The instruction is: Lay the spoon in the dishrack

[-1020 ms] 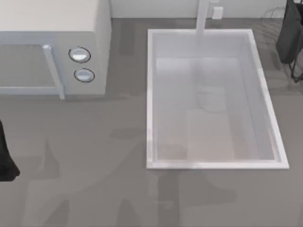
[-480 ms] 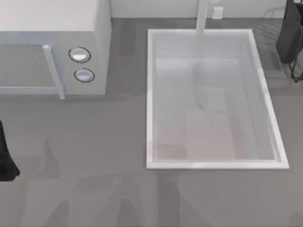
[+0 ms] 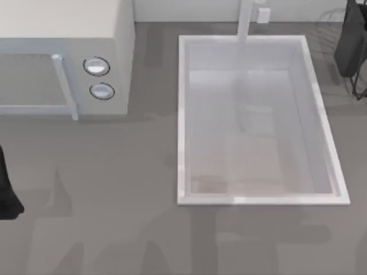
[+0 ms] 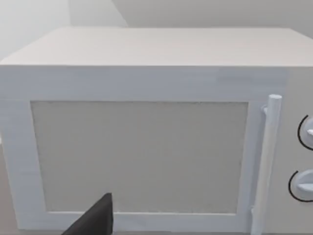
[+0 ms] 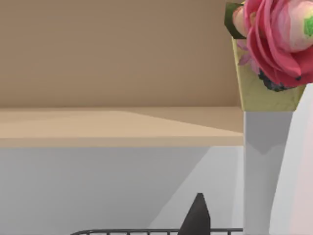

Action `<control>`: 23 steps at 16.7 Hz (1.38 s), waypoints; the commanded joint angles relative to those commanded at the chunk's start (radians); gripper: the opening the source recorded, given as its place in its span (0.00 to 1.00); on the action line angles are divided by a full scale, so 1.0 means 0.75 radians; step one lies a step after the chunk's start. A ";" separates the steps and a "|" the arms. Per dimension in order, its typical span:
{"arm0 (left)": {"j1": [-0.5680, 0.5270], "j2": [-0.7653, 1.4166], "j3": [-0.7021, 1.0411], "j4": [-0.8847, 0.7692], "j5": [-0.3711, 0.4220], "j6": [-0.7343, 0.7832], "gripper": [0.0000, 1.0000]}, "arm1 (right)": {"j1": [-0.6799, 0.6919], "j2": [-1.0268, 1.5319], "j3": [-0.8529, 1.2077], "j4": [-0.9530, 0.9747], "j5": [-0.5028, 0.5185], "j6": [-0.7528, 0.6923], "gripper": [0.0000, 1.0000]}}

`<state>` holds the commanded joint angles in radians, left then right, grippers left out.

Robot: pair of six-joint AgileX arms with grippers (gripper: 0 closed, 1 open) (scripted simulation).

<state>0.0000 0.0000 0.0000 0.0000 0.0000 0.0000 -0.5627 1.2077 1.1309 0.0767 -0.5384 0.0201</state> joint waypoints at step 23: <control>0.000 0.000 0.000 0.000 0.000 0.000 1.00 | 0.341 0.786 -0.203 0.995 0.348 -0.005 0.45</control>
<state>0.0000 0.0000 0.0000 0.0000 0.0000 0.0000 -0.3068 1.7970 0.9786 0.8231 -0.2772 0.0162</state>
